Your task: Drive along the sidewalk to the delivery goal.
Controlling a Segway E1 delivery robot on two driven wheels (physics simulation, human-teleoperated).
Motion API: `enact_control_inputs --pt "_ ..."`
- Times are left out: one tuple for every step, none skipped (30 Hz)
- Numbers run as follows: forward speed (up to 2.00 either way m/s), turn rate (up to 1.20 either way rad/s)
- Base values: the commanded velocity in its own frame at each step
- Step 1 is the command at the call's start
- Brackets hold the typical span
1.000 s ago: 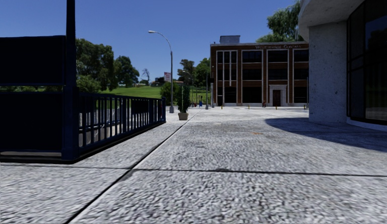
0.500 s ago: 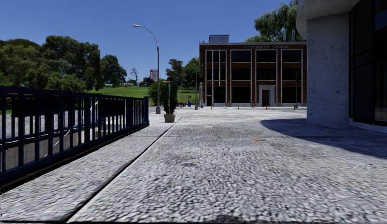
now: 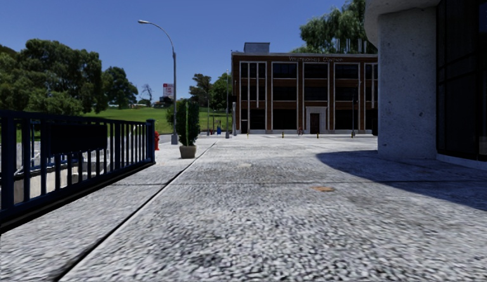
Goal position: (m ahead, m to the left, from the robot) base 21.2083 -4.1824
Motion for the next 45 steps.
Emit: enact_control_inputs --pt "2.00 -0.29" --pt "2.00 -0.29" --pt "2.00 -0.29" --pt "2.00 -0.29" --pt "2.00 -0.29" --pt "2.00 -0.29" --pt "2.00 -0.29" --pt "2.00 -0.29" --pt "2.00 -0.29" --pt "2.00 -0.29" --pt "2.00 -0.29" --pt "2.00 -0.29" --pt "2.00 -0.29" --pt "2.00 -0.29" --pt "2.00 -0.29" --pt "2.00 -0.29" --pt "2.00 -0.29" --pt "2.00 -0.29" --pt "2.00 -0.29" --pt "2.00 -0.29" --pt "2.00 -0.29" --pt "2.00 -0.29" --pt "2.00 -0.29" --pt "2.00 -0.29" --pt "2.00 -0.29" --pt "2.00 -0.29" --pt "2.00 -0.29" --pt "2.00 -0.29" --pt "2.00 -0.29" --pt "2.00 -0.29" --pt "2.00 -0.29" --pt "2.00 -0.26" --pt "2.00 -0.02" --pt "2.00 -0.02" --pt "2.00 0.00" --pt "2.00 0.00" --pt "2.00 0.00" --pt "2.00 0.00" --pt "2.00 0.00" --pt "2.00 0.00" --pt "2.00 0.00" --pt "2.00 0.00" --pt "2.00 0.00" --pt "2.00 0.00" --pt "2.00 0.00"
